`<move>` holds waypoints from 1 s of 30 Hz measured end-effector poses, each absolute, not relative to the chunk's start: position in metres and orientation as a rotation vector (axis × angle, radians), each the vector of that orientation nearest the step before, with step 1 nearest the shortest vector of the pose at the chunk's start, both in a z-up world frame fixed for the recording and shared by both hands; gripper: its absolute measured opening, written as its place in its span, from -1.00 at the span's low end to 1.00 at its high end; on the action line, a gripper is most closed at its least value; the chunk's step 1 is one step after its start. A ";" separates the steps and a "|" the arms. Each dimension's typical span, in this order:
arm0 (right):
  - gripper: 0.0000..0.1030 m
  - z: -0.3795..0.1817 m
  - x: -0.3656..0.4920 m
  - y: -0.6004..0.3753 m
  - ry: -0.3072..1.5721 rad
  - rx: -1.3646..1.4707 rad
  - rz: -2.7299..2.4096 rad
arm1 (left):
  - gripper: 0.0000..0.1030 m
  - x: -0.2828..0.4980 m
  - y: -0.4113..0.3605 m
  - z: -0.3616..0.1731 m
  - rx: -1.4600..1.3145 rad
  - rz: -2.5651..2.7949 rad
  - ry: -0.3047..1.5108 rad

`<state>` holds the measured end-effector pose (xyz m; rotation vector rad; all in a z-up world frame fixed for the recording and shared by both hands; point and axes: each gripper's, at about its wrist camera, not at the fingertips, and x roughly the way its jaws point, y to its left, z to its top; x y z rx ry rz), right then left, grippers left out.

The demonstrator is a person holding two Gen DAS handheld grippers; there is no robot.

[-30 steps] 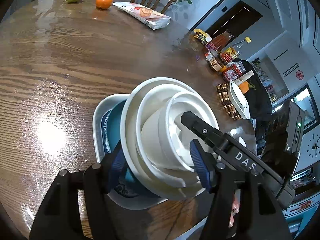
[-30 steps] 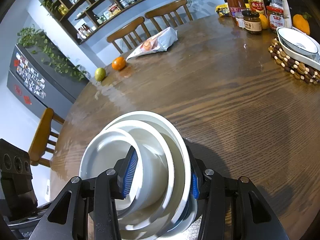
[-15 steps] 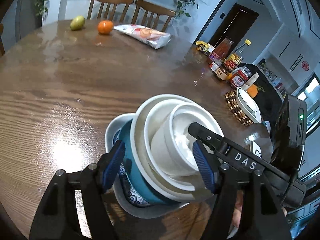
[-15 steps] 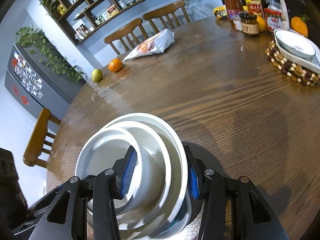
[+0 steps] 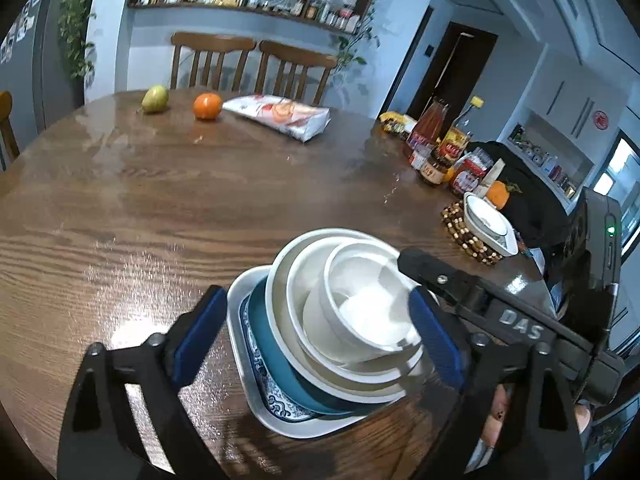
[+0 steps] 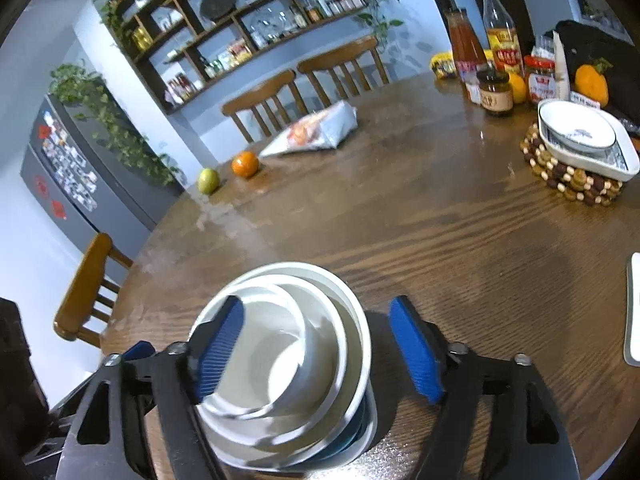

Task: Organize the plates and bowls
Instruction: 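Open both grippers and pull them back from the stack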

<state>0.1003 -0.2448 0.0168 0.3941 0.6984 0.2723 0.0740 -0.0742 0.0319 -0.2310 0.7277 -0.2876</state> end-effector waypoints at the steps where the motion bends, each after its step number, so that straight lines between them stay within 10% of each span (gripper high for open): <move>1: 0.63 0.019 0.098 -0.244 0.686 0.391 0.275 | 0.83 0.072 -0.074 0.033 -0.222 -0.281 0.719; 30: 0.87 0.017 0.044 -0.245 0.550 0.214 0.256 | 0.98 0.052 -0.045 0.001 -0.134 -0.191 0.786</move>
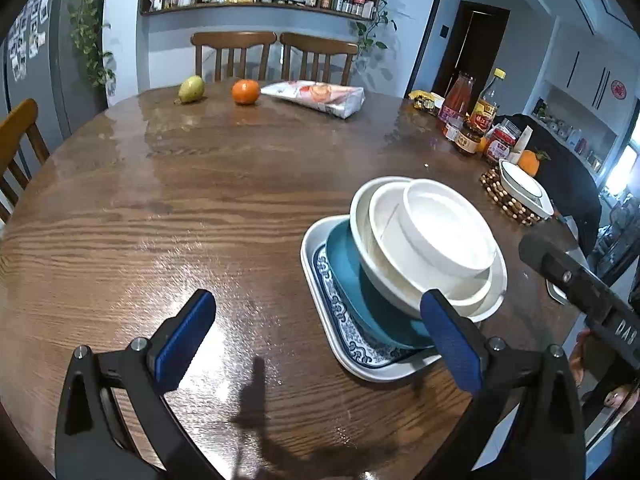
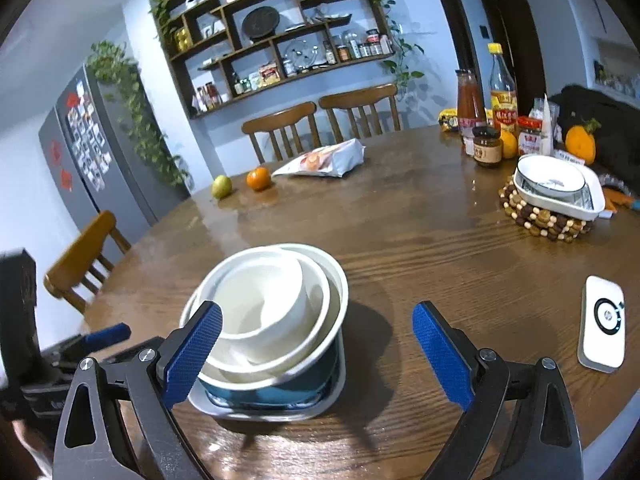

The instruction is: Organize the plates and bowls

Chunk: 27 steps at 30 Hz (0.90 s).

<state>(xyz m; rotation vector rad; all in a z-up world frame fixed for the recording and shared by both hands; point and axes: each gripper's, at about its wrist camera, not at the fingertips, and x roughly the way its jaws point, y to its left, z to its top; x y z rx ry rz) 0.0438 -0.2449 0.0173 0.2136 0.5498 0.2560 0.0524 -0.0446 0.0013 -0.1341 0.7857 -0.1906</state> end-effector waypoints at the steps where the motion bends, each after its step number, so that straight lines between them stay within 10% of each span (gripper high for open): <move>1: 0.87 0.016 0.042 -0.244 0.543 0.212 0.255 | 0.98 0.052 -0.044 -0.001 -0.138 -0.187 0.790; 27: 0.88 0.012 0.038 -0.234 0.520 0.157 0.223 | 0.98 0.049 -0.057 -0.017 -0.116 -0.220 0.834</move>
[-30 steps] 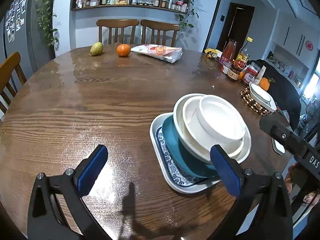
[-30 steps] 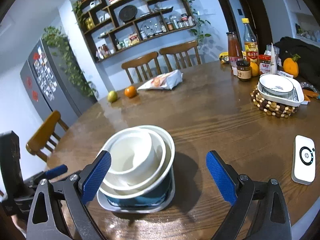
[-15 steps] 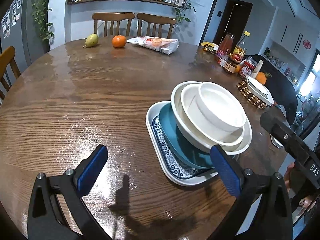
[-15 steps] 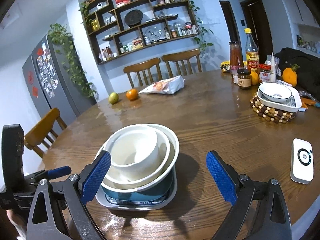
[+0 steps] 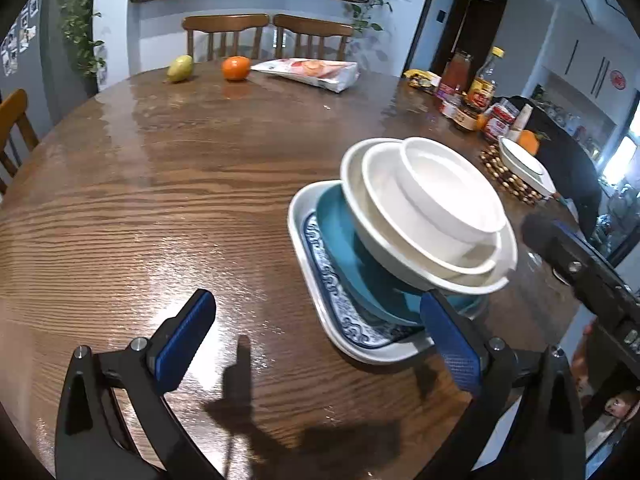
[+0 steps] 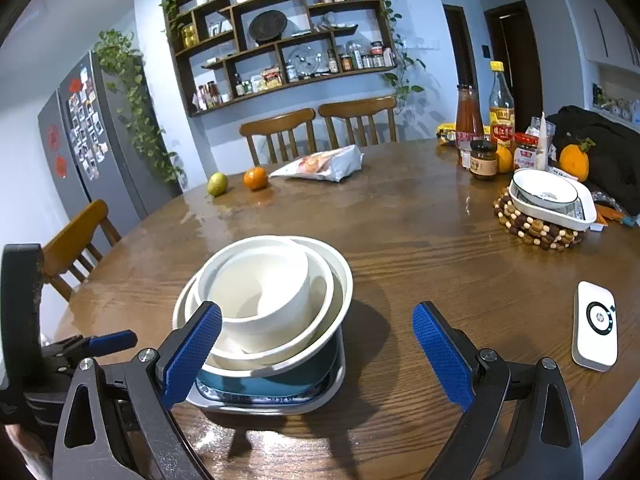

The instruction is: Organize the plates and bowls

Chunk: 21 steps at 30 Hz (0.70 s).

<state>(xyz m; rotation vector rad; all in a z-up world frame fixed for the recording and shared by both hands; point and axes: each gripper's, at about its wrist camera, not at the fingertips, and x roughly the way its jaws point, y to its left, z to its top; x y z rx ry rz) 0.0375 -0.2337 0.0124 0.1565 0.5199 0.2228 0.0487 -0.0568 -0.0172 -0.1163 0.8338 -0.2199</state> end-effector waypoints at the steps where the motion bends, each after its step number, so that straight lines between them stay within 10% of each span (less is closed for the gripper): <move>1: 0.88 0.011 0.039 -0.233 0.529 0.154 0.218 | 0.98 0.048 -0.057 -0.017 -0.118 -0.223 0.833; 21: 0.88 0.015 0.043 -0.227 0.543 0.135 0.207 | 0.98 0.049 -0.058 -0.011 -0.123 -0.260 0.842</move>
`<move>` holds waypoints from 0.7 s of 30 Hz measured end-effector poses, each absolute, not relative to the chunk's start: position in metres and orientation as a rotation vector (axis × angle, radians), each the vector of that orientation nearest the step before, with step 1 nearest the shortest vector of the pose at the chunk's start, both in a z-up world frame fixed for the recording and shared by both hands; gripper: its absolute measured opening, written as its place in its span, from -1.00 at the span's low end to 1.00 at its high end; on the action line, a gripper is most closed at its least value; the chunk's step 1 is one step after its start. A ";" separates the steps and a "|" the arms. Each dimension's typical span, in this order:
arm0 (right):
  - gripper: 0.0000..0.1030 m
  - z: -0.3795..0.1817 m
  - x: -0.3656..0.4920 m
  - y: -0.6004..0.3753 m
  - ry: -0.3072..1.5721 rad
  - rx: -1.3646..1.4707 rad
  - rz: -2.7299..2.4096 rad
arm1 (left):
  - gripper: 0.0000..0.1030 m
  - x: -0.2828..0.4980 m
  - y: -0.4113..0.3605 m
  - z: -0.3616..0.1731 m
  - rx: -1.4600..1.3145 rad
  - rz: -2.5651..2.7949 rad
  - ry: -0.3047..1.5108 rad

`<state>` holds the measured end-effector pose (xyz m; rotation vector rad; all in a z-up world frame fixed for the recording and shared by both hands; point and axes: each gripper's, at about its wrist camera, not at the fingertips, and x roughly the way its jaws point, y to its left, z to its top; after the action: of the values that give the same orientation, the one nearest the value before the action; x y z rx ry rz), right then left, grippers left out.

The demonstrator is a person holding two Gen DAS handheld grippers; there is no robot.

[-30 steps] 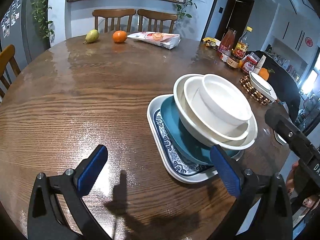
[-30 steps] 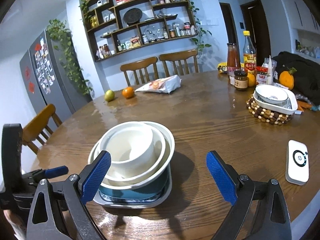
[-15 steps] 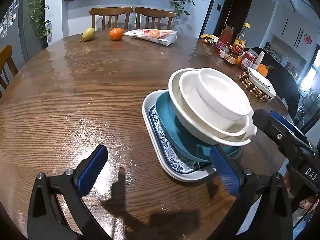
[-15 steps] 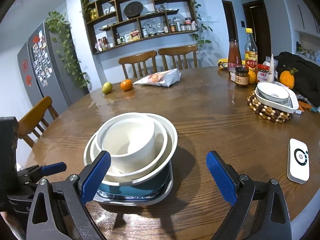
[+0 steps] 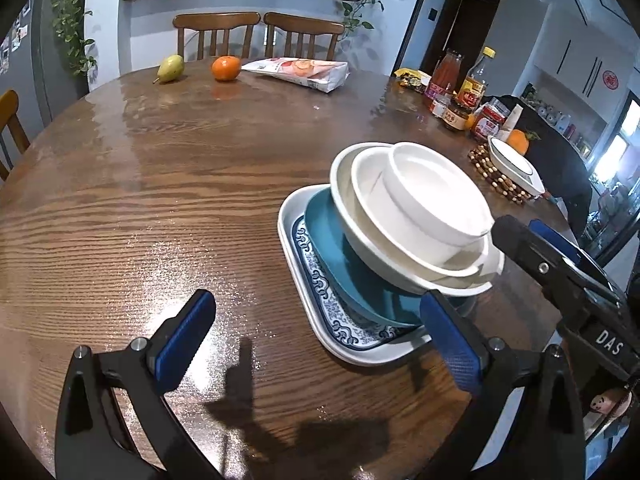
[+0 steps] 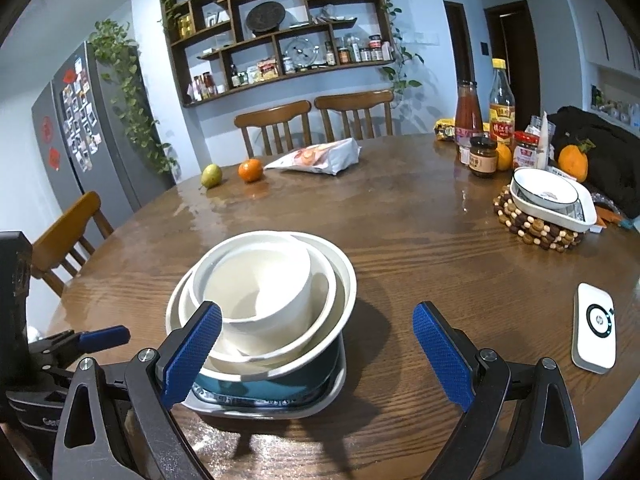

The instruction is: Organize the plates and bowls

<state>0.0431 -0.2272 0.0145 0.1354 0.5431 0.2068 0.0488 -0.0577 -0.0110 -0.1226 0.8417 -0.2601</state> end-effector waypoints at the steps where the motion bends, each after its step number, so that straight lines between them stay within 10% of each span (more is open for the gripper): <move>1: 0.88 0.016 0.043 -0.227 0.542 0.137 0.209 | 0.98 0.048 -0.058 -0.010 -0.125 -0.267 0.840; 21: 0.88 0.011 0.044 -0.227 0.555 0.141 0.209 | 0.98 0.041 -0.056 -0.010 -0.131 -0.274 0.826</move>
<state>0.0439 -0.2269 0.0107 0.1406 0.5548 0.2092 0.0406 -0.0563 -0.0098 -0.1309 0.8256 -0.2745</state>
